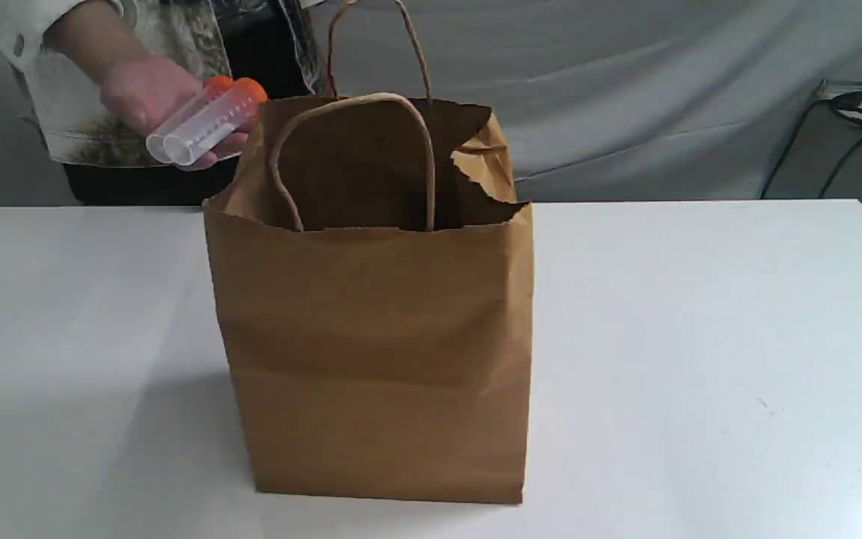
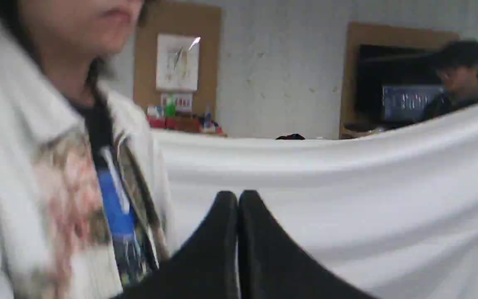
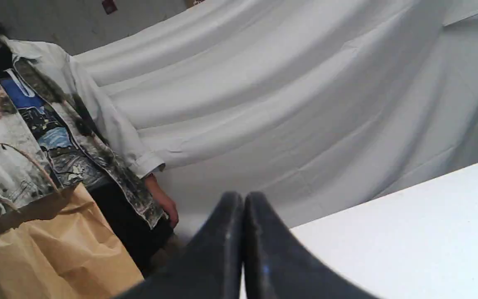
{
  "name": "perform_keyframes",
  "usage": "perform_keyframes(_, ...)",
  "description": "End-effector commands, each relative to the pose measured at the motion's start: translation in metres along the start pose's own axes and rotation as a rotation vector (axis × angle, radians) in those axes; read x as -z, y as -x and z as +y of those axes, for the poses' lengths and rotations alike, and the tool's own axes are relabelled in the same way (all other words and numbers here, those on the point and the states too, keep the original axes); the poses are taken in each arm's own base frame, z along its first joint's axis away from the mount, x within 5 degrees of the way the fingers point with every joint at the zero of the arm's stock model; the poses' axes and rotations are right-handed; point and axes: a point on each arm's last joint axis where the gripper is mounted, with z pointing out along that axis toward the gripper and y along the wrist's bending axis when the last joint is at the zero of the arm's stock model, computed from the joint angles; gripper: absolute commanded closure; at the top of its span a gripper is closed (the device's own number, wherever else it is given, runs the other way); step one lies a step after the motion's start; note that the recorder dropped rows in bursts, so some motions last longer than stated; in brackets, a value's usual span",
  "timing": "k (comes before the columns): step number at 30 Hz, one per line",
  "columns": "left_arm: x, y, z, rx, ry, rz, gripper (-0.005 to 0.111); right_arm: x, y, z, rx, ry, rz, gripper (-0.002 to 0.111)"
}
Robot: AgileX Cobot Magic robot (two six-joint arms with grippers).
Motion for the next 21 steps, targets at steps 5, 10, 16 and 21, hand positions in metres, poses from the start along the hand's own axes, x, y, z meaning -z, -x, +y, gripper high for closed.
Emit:
perform_keyframes(5,0.0,0.01,-0.027,-0.763,-0.311,-0.161,0.107,0.0,-0.003,-0.001,0.004,-0.005,0.03,0.108)
perform_keyframes(10,-0.008,-0.003,0.035,-0.196,0.346,0.092,0.107,0.0,-0.003,-0.001,0.004,-0.005,0.03,0.108)
perform_keyframes(16,0.013,-0.058,0.061,-0.193,0.271,0.759,0.107,0.0,-0.003,-0.001,0.004,-0.005,0.03,0.108)
perform_keyframes(21,0.018,-0.055,0.069,0.27,0.078,0.76,0.107,0.0,-0.003,-0.001,0.004,-0.005,0.03,0.108)
